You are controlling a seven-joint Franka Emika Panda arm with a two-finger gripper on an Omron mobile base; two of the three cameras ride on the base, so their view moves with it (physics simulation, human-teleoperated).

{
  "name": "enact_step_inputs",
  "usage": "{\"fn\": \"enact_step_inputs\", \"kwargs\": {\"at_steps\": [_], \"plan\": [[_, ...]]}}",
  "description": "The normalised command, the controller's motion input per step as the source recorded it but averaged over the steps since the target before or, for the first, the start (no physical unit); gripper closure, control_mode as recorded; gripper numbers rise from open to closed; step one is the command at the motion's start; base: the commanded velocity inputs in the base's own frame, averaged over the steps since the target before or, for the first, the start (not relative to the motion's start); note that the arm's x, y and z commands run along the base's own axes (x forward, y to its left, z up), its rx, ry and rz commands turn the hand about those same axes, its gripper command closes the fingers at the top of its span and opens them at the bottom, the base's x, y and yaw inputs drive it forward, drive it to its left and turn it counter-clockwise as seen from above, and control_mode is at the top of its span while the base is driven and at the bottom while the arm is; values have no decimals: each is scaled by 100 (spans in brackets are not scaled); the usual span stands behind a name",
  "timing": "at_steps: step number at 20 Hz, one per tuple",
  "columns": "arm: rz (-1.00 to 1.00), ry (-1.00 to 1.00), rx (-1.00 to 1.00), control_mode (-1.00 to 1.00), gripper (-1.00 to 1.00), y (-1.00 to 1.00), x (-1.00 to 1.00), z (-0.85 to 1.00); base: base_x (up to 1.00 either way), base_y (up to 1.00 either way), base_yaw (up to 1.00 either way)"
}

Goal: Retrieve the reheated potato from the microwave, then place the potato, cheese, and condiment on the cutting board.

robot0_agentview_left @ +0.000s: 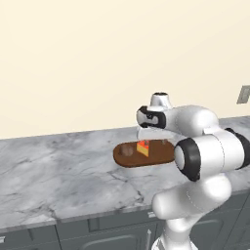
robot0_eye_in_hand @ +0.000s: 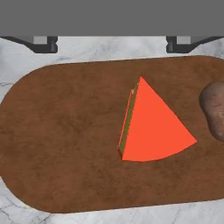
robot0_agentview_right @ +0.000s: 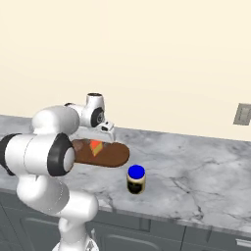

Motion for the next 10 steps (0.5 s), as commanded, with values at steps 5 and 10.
{"fn": "enact_step_inputs", "kwargs": {"at_steps": [5, 10], "plan": [[-1, -1, 0, -100, -100, -50, -30, 30, 0, 0, 0], [0, -1, 0, -100, -100, -56, -31, 26, 0, 0, 0]]}}
